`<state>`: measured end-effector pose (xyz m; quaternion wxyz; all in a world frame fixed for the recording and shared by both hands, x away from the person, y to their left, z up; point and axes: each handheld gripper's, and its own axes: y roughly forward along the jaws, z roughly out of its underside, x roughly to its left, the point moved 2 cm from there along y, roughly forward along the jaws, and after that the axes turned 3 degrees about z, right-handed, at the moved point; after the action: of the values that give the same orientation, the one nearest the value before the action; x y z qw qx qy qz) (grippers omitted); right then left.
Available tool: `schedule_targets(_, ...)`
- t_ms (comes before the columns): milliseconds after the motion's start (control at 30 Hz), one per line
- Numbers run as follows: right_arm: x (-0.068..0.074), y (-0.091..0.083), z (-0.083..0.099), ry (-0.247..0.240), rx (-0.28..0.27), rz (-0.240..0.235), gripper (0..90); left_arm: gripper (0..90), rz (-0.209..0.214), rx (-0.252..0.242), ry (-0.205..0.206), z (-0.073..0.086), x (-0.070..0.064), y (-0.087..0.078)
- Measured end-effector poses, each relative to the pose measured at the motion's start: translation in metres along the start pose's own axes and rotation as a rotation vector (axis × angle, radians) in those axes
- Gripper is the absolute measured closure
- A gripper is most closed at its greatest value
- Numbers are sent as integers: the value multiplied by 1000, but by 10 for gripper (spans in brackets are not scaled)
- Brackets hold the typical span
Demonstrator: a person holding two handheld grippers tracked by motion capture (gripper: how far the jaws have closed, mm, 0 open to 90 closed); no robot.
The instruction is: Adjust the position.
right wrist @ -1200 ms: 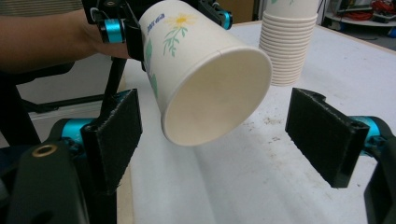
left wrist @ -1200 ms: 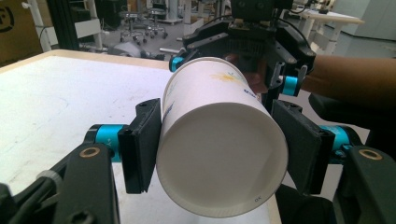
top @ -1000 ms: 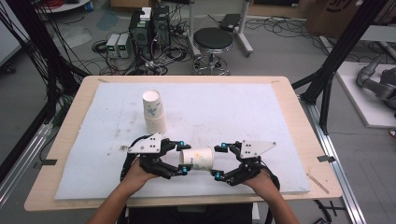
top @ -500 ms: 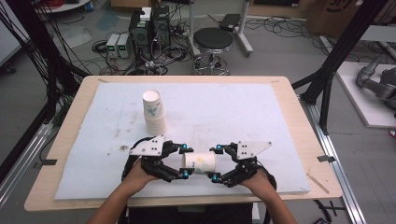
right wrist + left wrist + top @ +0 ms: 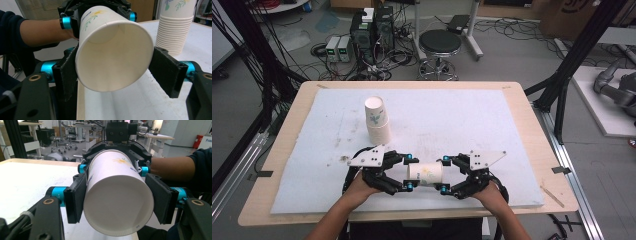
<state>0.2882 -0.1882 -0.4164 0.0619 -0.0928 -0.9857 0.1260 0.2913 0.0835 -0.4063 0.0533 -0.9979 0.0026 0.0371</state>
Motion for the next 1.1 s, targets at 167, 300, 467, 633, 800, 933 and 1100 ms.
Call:
schedule_targets(167, -1, -1, 0, -1, 6, 0, 277, 344, -8, 19, -24, 2, 0, 2)
schedule_targets(300, -1, 0, 0, 1, 23, 2, 277, 231, -31, 43, -48, 2, 0, 5)
schedule_targets(467, -2, -2, 0, 1, 51, 17, 277, 156, -38, 105, -64, 1, -1, 6)
schedule_targets(633, -1, -2, -3, -23, 110, 48, 277, 150, -91, 173, -38, -4, -2, 6)
schedule_targets(800, -1, -2, -10, -45, 179, 75, 277, 151, -121, 241, -9, -8, -3, 7)
schedule_targets(933, 0, -2, -18, -67, 225, 80, 277, 152, -136, 273, -1, -8, -4, 7)
schedule_targets(1100, 1, -2, -29, -104, 291, 78, 276, 152, -133, 317, 3, -9, -6, 7)
